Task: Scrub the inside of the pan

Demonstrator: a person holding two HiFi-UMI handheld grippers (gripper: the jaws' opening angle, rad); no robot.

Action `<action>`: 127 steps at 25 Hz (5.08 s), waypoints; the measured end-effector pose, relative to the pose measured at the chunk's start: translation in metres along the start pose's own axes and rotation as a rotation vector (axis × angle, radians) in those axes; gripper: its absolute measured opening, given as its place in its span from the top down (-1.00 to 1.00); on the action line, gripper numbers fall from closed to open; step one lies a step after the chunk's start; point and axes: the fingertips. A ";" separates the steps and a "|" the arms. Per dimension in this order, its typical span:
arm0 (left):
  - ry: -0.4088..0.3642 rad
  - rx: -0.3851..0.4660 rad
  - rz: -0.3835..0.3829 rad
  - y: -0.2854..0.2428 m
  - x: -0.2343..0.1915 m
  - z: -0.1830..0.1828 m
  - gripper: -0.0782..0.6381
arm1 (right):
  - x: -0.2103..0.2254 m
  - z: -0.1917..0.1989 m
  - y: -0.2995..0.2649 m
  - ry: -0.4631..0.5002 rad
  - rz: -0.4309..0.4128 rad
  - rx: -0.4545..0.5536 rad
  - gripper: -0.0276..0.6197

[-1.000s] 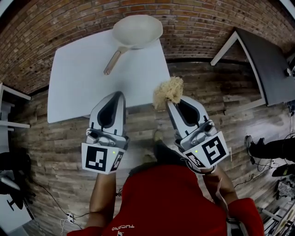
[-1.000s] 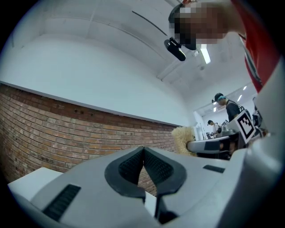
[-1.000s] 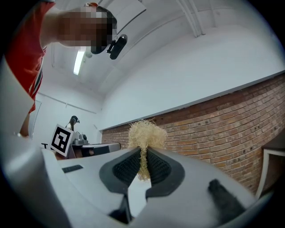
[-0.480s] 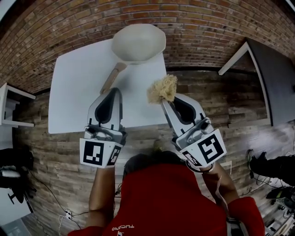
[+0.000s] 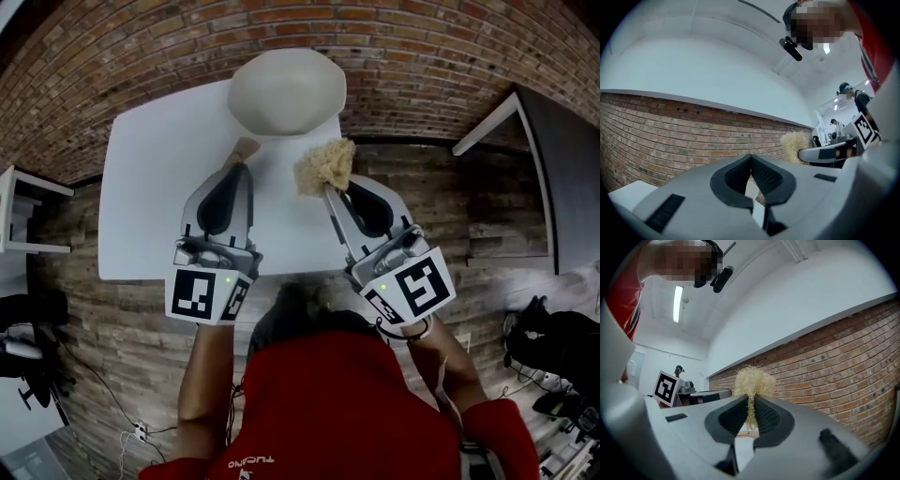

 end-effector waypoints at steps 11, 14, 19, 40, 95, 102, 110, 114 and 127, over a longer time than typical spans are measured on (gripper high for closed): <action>0.005 -0.011 0.071 -0.058 -0.073 0.022 0.74 | 0.023 0.011 -0.088 0.029 0.066 -0.021 0.76; 0.006 -0.027 0.093 -0.071 -0.096 0.033 0.74 | 0.026 0.019 -0.115 0.038 0.089 -0.037 0.76; 0.008 -0.052 0.125 -0.091 -0.128 0.052 0.74 | 0.032 0.033 -0.151 0.056 0.128 -0.079 0.76; -0.039 -0.140 0.081 -0.186 -0.216 0.117 0.74 | 0.109 0.098 -0.288 0.011 0.131 -0.550 0.76; -0.016 -0.196 -0.024 -0.179 -0.292 0.167 0.74 | 0.143 0.302 -0.333 -0.082 0.229 -1.277 0.76; -0.014 -0.188 -0.001 -0.183 -0.282 0.167 0.74 | 0.186 0.296 -0.299 -0.127 0.351 -1.312 0.76; -0.017 -0.179 0.002 -0.176 -0.279 0.166 0.74 | 0.116 0.261 -0.299 -0.243 0.140 -1.277 0.76; -0.011 -0.176 -0.004 -0.172 -0.277 0.164 0.74 | 0.082 0.269 -0.298 -0.230 0.058 -1.333 0.76; -0.010 -0.169 0.005 -0.166 -0.271 0.163 0.74 | 0.118 0.285 -0.271 -0.199 0.172 -1.425 0.76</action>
Point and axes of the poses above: the fingertips, and each gripper's own axes: y backward along the fingers, x to its right, z out of its underside, and after that the axes turned 9 degrees about z, right-handed
